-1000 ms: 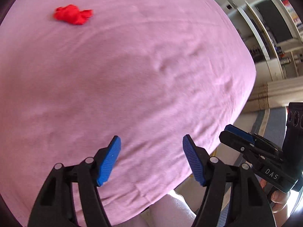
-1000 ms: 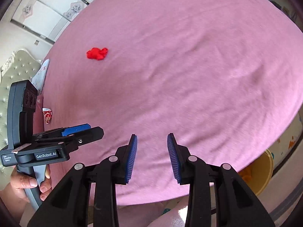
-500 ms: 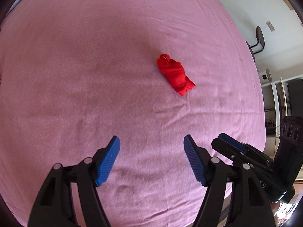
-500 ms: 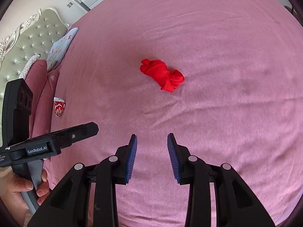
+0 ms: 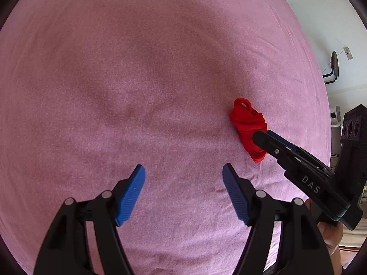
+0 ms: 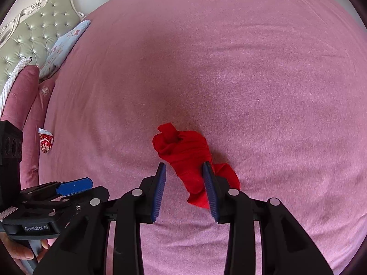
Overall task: Collect trash
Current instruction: 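Grasp the red cloth with the right tool, then grasp the red-and-white snack wrapper with the left tool while the right tool holds the red cloth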
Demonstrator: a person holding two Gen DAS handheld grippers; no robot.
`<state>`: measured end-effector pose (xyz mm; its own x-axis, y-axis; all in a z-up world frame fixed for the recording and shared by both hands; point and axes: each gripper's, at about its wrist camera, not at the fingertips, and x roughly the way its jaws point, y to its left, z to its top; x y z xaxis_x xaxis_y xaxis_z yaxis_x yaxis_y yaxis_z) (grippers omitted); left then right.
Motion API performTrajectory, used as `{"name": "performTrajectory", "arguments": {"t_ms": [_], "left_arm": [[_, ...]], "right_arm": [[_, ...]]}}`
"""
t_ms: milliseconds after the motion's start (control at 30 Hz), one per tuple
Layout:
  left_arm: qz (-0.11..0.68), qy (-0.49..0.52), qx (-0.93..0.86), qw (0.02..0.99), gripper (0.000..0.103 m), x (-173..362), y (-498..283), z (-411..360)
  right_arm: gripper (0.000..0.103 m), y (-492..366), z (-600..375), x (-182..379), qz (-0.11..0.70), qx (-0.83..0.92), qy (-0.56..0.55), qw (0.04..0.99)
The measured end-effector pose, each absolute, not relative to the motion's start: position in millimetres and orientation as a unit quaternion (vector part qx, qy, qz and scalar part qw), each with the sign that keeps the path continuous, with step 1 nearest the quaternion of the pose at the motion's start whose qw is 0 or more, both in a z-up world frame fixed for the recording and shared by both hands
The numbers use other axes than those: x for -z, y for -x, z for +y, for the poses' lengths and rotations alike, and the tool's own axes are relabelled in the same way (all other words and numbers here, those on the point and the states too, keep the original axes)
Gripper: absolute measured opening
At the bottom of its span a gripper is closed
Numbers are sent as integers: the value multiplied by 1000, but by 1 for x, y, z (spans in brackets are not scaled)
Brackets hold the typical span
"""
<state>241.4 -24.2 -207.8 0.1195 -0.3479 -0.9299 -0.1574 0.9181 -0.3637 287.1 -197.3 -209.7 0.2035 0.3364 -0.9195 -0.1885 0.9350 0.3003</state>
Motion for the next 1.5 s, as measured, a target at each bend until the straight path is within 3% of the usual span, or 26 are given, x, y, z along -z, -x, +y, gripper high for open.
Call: {"name": "performTrajectory", "arguments": {"t_ms": [100,133,267,333,600,1000,1333,1433,1500], "left_arm": [[661,204,59,719,69,215,-244,-19],[662,205,57,719,69,217,-243,-19],[661,210,52,719,69,220,-243,-11],[657,213,48,721,69,220,-242,-4],[640,226,17,735,69,214,-226,56],[600,229,-79,762,69,202,-199,253],[604,208,-111,761,72,221,-198,358],[613,203,-110,755,71,235,-203,370],[619,203,-101,752,62,242,-206,374]], "right_arm": [[48,-294,-192,221,614,-153,-29,774],[47,-296,-190,228,622,-145,-17,769],[26,-299,-186,234,622,-135,-1,772],[24,-299,-183,230,621,-149,-25,769],[24,-283,-109,214,627,-231,-83,740],[24,-239,65,211,643,-319,-70,693],[24,-242,124,215,638,-328,-58,694],[24,-242,131,218,638,-325,-57,696],[25,-241,136,220,640,-323,-55,695]]}}
